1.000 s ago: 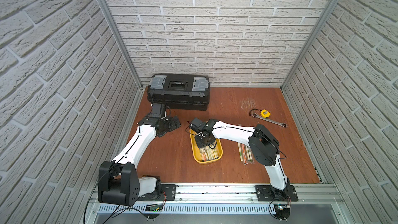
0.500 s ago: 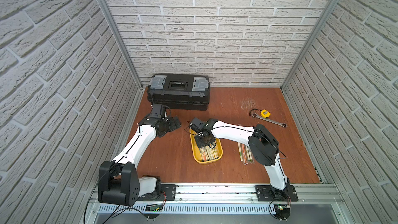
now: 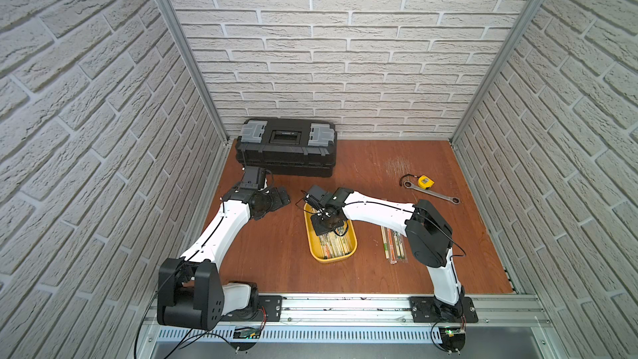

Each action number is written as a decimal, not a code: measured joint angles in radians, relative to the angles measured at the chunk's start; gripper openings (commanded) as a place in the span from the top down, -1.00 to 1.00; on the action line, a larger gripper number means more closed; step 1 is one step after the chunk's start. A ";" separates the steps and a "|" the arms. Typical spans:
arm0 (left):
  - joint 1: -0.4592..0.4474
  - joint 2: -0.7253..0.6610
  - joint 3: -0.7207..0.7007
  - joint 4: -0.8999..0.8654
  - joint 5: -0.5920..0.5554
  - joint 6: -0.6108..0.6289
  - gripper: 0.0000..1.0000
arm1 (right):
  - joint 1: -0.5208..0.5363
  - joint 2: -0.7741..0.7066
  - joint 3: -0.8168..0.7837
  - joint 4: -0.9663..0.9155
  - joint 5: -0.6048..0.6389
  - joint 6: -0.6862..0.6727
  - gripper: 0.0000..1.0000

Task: Take the paired disposable chopsticks out of the storage box
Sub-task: Pick up the paired disposable chopsticks from the storage box, then place the paired disposable chopsticks at the center of the board.

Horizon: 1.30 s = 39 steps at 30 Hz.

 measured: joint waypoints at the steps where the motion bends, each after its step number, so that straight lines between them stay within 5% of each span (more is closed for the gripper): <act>1: 0.000 0.000 0.000 0.000 0.000 0.000 -0.97 | -0.001 -0.010 0.000 0.001 -0.004 0.003 0.95; 22: -0.024 0.004 0.000 0.005 0.018 -0.006 -0.97 | -0.132 -0.287 -0.089 0.029 0.003 0.031 0.95; 39: -0.106 0.041 0.014 0.012 -0.002 -0.031 -0.97 | -0.221 -0.384 -0.378 -0.051 0.211 0.027 0.95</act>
